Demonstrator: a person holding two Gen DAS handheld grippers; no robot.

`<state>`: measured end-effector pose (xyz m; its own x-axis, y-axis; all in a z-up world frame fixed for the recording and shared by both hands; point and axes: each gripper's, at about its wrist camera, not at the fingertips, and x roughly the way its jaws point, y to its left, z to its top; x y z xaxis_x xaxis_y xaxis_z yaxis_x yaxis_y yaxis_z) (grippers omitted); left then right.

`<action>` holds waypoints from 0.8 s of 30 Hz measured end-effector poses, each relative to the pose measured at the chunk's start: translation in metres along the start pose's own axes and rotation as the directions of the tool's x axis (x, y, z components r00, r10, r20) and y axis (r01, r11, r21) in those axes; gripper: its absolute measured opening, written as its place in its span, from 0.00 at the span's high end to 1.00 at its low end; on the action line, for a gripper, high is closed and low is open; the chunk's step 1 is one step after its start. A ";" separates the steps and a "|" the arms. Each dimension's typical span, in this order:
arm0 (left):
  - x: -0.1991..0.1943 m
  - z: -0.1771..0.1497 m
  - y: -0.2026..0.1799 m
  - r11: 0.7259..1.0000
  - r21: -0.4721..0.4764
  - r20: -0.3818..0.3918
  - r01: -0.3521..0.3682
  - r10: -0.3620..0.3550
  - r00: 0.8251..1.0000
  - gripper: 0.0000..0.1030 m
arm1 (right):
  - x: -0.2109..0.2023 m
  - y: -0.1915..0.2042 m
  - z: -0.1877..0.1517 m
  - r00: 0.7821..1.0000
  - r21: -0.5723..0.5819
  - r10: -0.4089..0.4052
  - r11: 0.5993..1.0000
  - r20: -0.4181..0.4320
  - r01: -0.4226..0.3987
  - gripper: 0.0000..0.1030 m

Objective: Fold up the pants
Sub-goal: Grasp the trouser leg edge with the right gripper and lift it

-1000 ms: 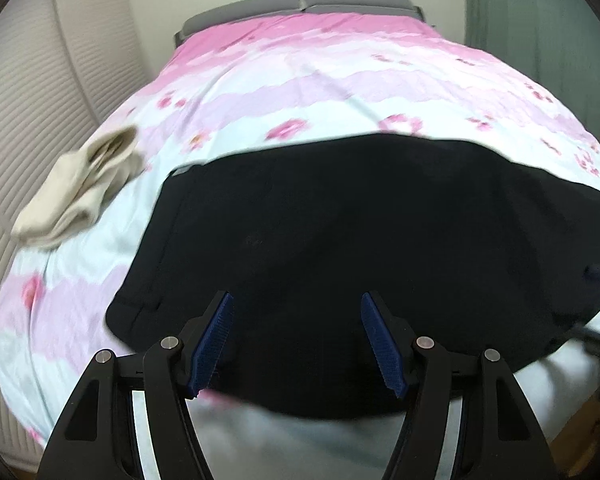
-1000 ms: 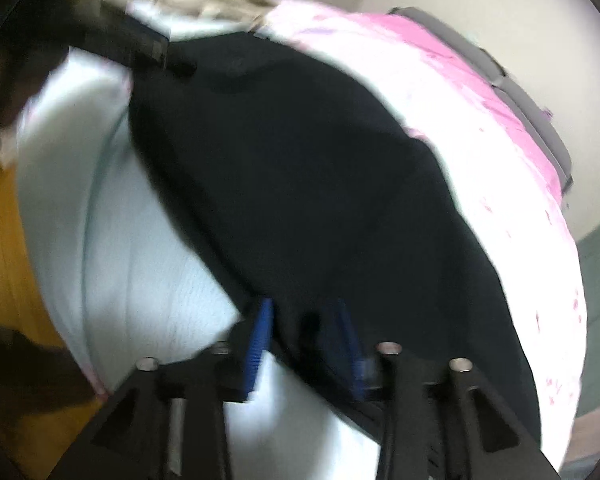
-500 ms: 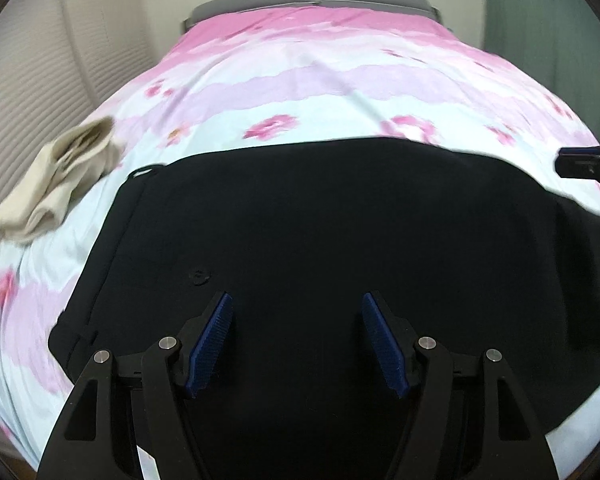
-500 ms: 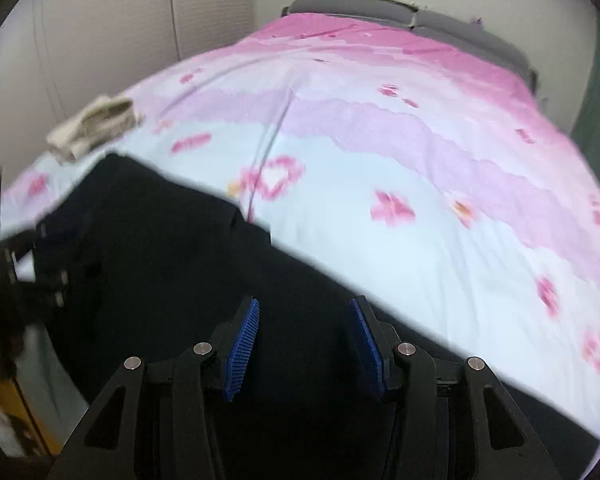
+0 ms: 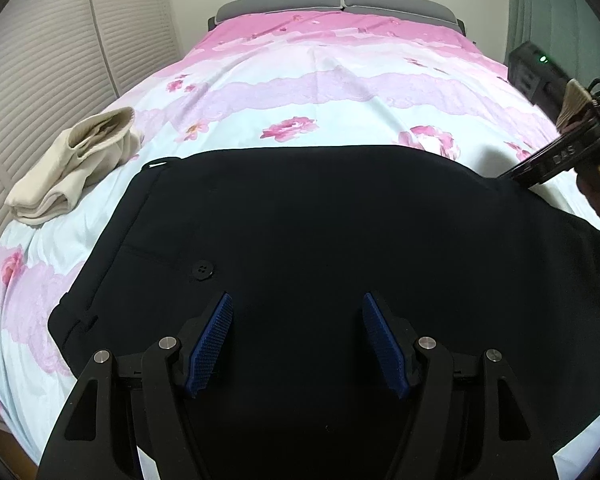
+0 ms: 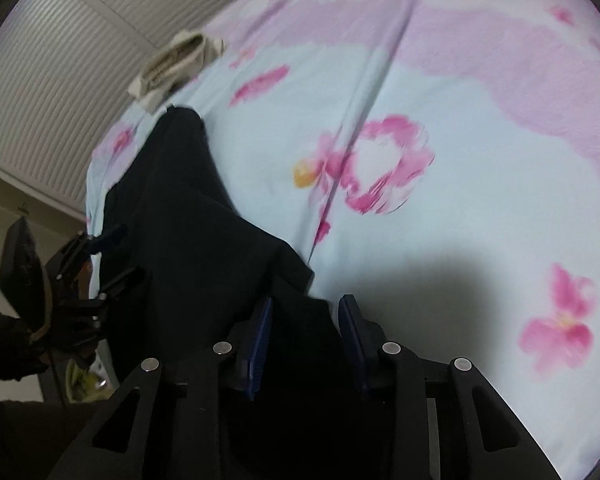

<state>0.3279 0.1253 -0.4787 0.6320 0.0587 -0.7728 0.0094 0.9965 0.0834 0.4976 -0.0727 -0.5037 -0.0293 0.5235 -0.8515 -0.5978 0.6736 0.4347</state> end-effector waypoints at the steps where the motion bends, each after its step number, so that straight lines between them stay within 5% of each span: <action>1: 0.000 0.001 0.001 1.000 -0.006 -0.003 0.002 -0.002 1.000 0.35 | 0.004 -0.002 0.001 1.000 0.014 0.002 1.000 -0.013 -0.001 0.69; 4: 0.000 0.002 0.002 1.000 -0.015 -0.003 0.008 -0.008 1.000 0.35 | 0.013 -0.011 0.005 0.994 0.098 0.103 0.990 -0.043 -0.099 0.95; 7: -0.001 0.005 0.002 1.000 -0.006 0.006 0.012 -0.012 1.000 0.35 | 0.017 -0.008 0.001 0.981 0.117 0.173 0.980 -0.084 -0.163 0.98; 15: -0.002 0.010 0.003 1.000 0.024 0.011 0.016 -0.016 1.000 0.35 | -0.021 -0.019 -0.016 0.999 0.139 -0.006 0.990 0.033 0.001 0.99; 18: -0.003 0.011 0.000 0.999 0.039 0.020 0.021 -0.022 1.000 0.35 | -0.024 -0.020 -0.014 1.000 0.122 -0.014 0.992 0.021 0.011 0.98; 19: -0.003 0.012 0.000 0.999 0.046 0.023 0.022 -0.024 0.999 0.35 | -0.023 -0.020 -0.013 1.000 0.116 -0.015 0.993 0.008 0.014 0.91; 20: -0.003 0.012 -0.001 0.998 0.053 0.024 0.021 -0.023 0.999 0.35 | -0.016 -0.017 -0.009 0.999 0.096 -0.012 0.995 -0.031 0.015 0.72; 22: -0.003 0.011 0.000 0.998 0.058 0.022 0.019 -0.020 1.000 0.35 | -0.010 -0.013 -0.005 0.998 0.059 0.009 0.998 -0.067 -0.005 0.51; 24: -0.001 0.010 0.003 0.999 0.052 0.015 0.016 -0.017 1.000 0.35 | -0.005 -0.005 0.001 0.994 0.011 0.063 0.998 -0.084 -0.062 0.50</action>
<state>0.3351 0.1271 -0.4711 0.6436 0.0411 -0.7642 0.0599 0.9928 0.1038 0.5017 -0.0780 -0.5010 -0.1343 0.5191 -0.8441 -0.5861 0.6452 0.4901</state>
